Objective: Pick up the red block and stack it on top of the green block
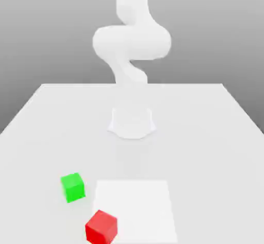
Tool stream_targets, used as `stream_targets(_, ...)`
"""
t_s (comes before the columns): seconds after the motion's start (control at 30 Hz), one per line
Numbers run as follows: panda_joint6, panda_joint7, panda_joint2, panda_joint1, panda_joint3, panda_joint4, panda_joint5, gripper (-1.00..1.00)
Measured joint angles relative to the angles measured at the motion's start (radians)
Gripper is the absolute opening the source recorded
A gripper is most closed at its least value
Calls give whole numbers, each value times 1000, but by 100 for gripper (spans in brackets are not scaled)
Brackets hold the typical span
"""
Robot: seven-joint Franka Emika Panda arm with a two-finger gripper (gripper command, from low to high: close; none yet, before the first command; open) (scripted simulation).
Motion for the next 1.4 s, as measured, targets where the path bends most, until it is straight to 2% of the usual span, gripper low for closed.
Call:
stream_targets(0.5, 194, 232, 551, -103, 27, -71, -50, 0)
stream_targets(0.83, 325, 337, 911, -139, 17, -118, -16, 0)
stream_targets(1.0, 461, 350, 1091, -137, 10, -98, -17, 0)
stream_targets(1.03, 479, 351, 1112, -136, 9, -95, -18, -100)
stream_targets(1.23, 488, 352, 1123, -136, 9, -94, -20, -100)
stream_targets(1.4, 374, 346, 987, -142, 16, -115, -11, -100)
